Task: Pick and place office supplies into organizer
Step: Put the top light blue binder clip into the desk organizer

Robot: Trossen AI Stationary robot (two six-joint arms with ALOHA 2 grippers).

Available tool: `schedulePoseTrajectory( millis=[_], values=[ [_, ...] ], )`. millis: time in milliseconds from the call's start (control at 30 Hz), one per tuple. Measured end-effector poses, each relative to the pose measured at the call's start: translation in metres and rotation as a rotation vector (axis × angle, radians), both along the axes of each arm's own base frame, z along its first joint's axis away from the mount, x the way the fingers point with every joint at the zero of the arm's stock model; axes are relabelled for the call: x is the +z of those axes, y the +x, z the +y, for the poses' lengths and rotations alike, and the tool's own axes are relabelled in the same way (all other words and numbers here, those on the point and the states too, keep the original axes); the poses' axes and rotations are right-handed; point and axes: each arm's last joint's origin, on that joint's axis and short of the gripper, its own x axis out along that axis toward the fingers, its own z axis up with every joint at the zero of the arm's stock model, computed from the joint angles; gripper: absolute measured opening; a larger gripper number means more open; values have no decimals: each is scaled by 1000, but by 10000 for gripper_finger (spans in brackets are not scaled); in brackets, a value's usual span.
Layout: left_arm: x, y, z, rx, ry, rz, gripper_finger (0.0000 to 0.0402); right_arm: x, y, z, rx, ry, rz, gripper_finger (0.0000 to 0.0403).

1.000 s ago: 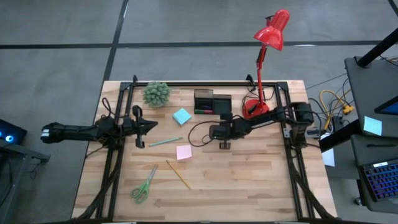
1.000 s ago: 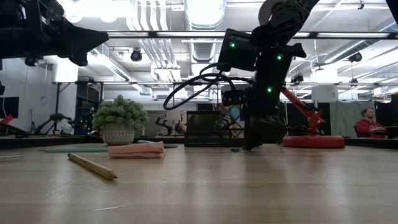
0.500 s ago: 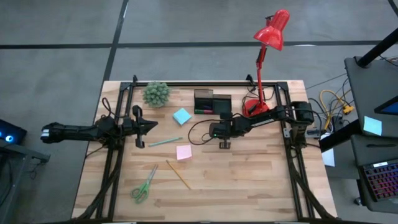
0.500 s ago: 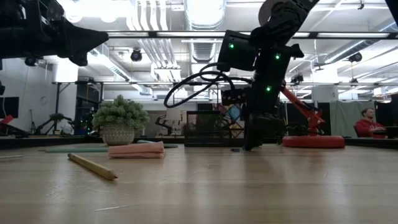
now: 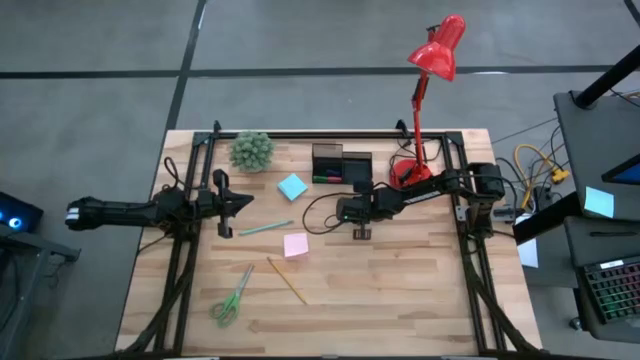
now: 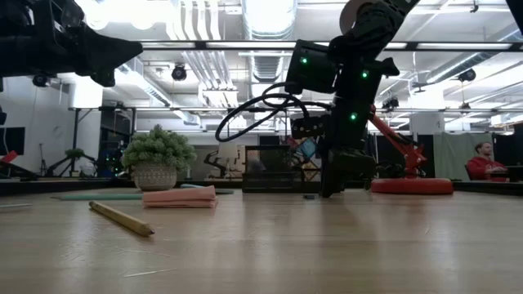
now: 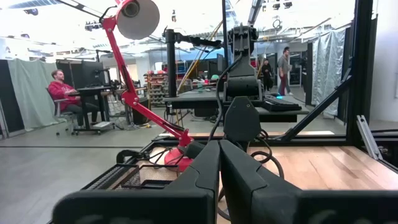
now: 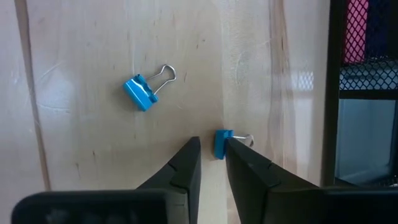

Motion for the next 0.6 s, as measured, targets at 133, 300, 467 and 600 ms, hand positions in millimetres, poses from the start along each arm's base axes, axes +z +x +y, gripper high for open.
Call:
schedulePoseTrajectory(
  millis=[133,300,467,600],
  values=[
    [0,0,0,0,0,0,0,0,-1,-1,3,0,9,61],
    [0,0,0,0,0,0,0,0,-1,-4,-4,4,13,61],
    [0,0,0,0,0,0,0,0,-1,-6,-9,3,15,61],
    [0,0,0,0,0,0,0,0,-2,-6,-10,-2,17,61]
  ],
)
